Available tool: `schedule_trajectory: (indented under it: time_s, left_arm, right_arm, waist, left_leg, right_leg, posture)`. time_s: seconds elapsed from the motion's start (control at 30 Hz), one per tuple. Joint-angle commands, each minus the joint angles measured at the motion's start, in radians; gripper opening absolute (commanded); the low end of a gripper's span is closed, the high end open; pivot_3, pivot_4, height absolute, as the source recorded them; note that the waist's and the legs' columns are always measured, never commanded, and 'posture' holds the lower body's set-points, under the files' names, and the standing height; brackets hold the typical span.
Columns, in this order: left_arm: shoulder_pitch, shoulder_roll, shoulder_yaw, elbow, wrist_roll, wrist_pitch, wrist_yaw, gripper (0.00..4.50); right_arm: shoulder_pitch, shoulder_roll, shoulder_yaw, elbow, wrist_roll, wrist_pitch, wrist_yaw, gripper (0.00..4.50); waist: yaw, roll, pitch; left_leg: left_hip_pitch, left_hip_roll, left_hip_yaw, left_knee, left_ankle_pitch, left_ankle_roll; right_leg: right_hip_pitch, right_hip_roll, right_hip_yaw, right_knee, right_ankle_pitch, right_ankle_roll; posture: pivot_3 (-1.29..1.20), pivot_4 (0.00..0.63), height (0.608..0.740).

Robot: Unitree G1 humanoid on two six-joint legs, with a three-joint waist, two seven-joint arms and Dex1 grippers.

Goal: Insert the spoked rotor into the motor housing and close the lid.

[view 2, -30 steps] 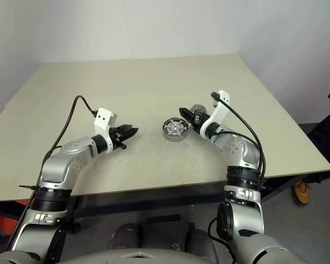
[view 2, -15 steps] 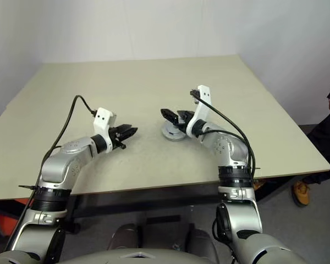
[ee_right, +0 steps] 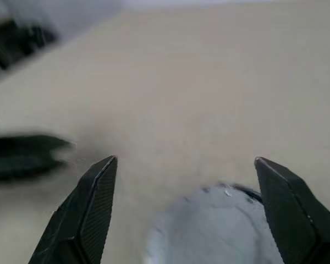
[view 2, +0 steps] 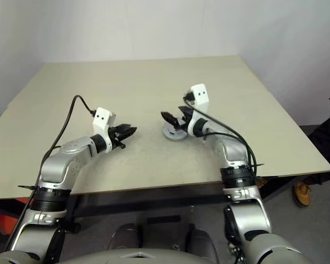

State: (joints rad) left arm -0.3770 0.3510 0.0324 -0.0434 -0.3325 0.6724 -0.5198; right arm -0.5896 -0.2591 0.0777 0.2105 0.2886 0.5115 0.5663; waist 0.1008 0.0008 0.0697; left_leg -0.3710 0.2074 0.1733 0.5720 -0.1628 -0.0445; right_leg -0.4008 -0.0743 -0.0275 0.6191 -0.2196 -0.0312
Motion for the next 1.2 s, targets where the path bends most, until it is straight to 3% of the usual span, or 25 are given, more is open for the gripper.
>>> schedule_trajectory:
  time_s: [0.03,0.5,0.6,0.67,0.7,1.2]
  left_arm:
    - [-0.005,0.009,0.008,-0.029,0.0,-0.023,-0.001,1.59]
    - [0.009,0.011,0.011,-0.043,-0.008,-0.018,-0.003,1.59]
    - [0.009,0.013,0.014,-0.043,-0.009,-0.017,-0.003,1.59]
    - [0.009,0.014,0.014,-0.043,-0.009,-0.017,-0.003,1.59]
    - [0.009,0.014,0.014,-0.043,-0.009,-0.017,-0.003,1.59]
    - [0.01,0.016,0.014,-0.041,-0.006,-0.017,-0.001,1.59]
  right_arm:
    - [0.004,-0.022,0.063,0.068,-0.094,-0.117,0.029,4.48]
    - [-0.02,0.008,0.054,0.215,-0.141,-0.205,0.039,4.48]
    - [-0.022,0.011,0.051,0.223,-0.141,-0.206,0.043,3.9]
    - [-0.028,0.014,0.045,0.228,-0.142,-0.208,0.041,3.23]
    - [-0.032,0.015,0.042,0.23,-0.141,-0.21,0.039,3.17]
    - [-0.094,0.051,-0.009,0.3,-0.14,-0.274,0.0,3.17]
  waist:
    - [-0.002,0.0,0.0]
    - [-0.005,0.0,0.0]
    - [-0.005,0.0,0.0]
    - [-0.005,0.0,0.0]
    - [-0.005,0.0,0.0]
    - [-0.005,0.0,0.0]
  left_leg:
    - [0.0,0.0,0.0,0.0,0.0,0.0]
    - [0.0,0.0,0.0,0.005,-0.002,0.004]
    - [0.0,0.0,0.0,0.005,-0.002,0.004]
    - [0.0,0.0,0.0,0.005,-0.002,0.004]
    - [0.0,0.0,0.0,0.005,-0.002,0.004]
    - [-0.001,0.0,0.0,0.005,-0.004,0.007]
  right_leg:
    - [0.0,0.0,0.0,0.0,0.0,0.0]
    - [0.0,0.0,0.0,0.004,0.0,0.0]
    - [0.0,0.0,0.0,0.004,0.0,0.0]
    - [0.0,0.0,0.0,0.004,0.0,0.0]
    - [0.0,0.0,0.0,0.004,0.0,0.0]
    - [0.0,0.0,0.0,0.004,0.0,-0.001]
  posture:
    - [0.0,0.0,0.74]
    - [0.0,0.0,0.74]
    - [0.0,0.0,0.74]
    - [0.0,0.0,0.74]
    - [0.0,0.0,0.74]
    - [0.0,0.0,0.74]
